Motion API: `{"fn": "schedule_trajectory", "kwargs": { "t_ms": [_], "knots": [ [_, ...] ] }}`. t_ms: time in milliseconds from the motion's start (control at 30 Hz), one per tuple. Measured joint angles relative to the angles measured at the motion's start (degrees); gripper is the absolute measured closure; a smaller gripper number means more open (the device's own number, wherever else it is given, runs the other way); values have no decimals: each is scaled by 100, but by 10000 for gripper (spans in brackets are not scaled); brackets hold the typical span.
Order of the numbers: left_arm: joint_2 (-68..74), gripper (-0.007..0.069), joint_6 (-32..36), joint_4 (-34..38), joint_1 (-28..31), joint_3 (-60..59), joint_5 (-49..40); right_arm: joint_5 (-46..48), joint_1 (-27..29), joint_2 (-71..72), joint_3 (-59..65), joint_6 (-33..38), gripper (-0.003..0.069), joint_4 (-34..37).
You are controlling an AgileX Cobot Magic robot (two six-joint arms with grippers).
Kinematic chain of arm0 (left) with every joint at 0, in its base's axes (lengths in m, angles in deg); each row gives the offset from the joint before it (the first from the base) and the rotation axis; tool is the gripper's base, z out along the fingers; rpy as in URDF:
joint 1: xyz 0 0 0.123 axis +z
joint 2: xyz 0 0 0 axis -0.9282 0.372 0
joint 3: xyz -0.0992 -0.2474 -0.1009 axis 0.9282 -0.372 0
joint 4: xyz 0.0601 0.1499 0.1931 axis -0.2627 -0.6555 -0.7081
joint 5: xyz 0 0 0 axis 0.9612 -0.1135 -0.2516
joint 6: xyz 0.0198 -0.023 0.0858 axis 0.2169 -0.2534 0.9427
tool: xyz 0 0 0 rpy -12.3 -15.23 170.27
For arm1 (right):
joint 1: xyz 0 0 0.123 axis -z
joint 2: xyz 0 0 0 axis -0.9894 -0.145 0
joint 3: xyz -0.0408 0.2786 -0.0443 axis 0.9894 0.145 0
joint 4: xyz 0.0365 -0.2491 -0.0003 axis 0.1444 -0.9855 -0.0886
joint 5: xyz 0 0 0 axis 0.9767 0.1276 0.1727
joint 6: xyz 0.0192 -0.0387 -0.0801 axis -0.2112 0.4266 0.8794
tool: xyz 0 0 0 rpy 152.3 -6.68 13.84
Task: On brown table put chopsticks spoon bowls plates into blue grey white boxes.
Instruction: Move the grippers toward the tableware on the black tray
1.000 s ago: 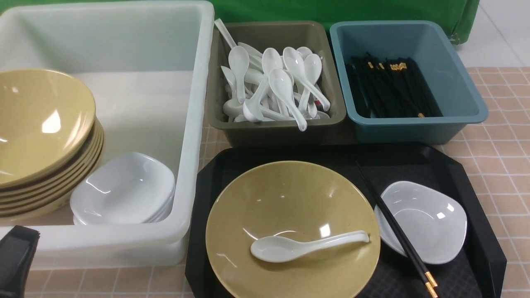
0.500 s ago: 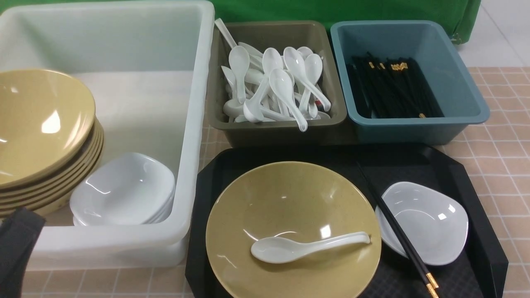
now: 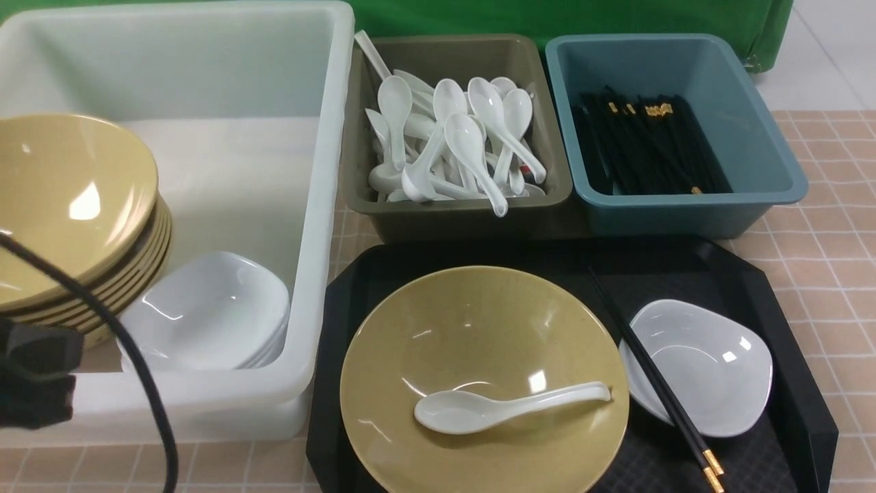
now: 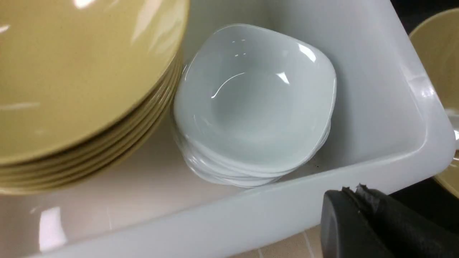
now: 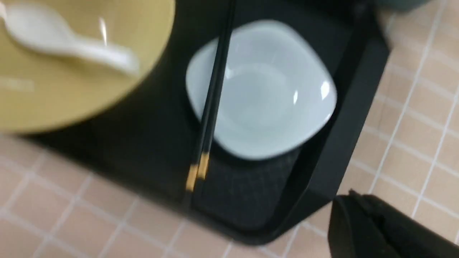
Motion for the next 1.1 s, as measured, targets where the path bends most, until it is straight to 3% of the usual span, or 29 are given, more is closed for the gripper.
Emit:
{"fn": "schedule_trajectory", "kwargs": {
  "t_ms": [267,433,467,567,667,867,1100],
  "knots": [
    [1297,623,464,168,-1704,1027,-96,-333,-569,-1542,-352,21,582,0],
    [2390,623,477,190,-2999,1696,-90,-731,-727,-2650,-639,-198,365,7],
    [2426,623,477,190,-2999,1714,-90,-746,-727,-2688,-653,-219,345,7],
    [2961,623,482,217,-3583,1895,-9,-1040,-727,-3304,-886,-260,190,7],
    [3241,623,572,230,-3820,1908,70,-1151,-727,-3813,-1064,-284,113,32],
    [3556,623,646,161,-3887,1908,215,-1297,-727,-4549,-1232,-331,90,36],
    [3598,621,658,-327,-3887,1908,527,-1415,-727,-4821,-1270,-350,115,50]
  ]
}}
